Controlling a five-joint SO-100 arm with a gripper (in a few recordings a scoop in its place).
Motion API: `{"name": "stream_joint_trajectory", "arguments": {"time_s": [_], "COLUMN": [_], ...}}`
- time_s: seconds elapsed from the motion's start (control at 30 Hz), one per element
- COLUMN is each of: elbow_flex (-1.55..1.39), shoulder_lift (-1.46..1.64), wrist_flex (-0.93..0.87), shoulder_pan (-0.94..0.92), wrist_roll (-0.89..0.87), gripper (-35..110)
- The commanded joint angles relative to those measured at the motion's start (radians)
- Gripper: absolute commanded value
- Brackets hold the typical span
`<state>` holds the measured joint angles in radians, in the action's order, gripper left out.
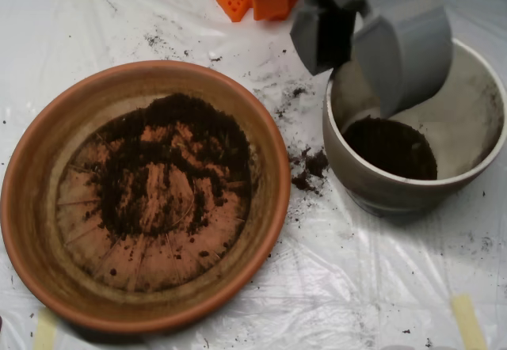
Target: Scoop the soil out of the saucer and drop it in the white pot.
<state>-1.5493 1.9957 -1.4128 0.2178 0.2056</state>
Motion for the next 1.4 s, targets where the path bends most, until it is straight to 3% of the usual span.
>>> {"name": "stream_joint_trajectory", "arguments": {"time_s": [0.0,0.33,0.83,1.13,1.37], "elbow_flex": [0.021,-0.189,-0.664,-0.520,-0.295], "shoulder_lift": [0.115,0.233,0.204,-0.198,-0.466], "wrist_flex": [0.021,0.117,0.371,0.445,0.405], "shoulder_pan": [-0.115,-0.518,-0.761,-0.916,-0.948], "wrist_roll": [-0.041,-0.063,-0.023,-0.048,-0.064], "gripper": [38,42,49,50,50]}}
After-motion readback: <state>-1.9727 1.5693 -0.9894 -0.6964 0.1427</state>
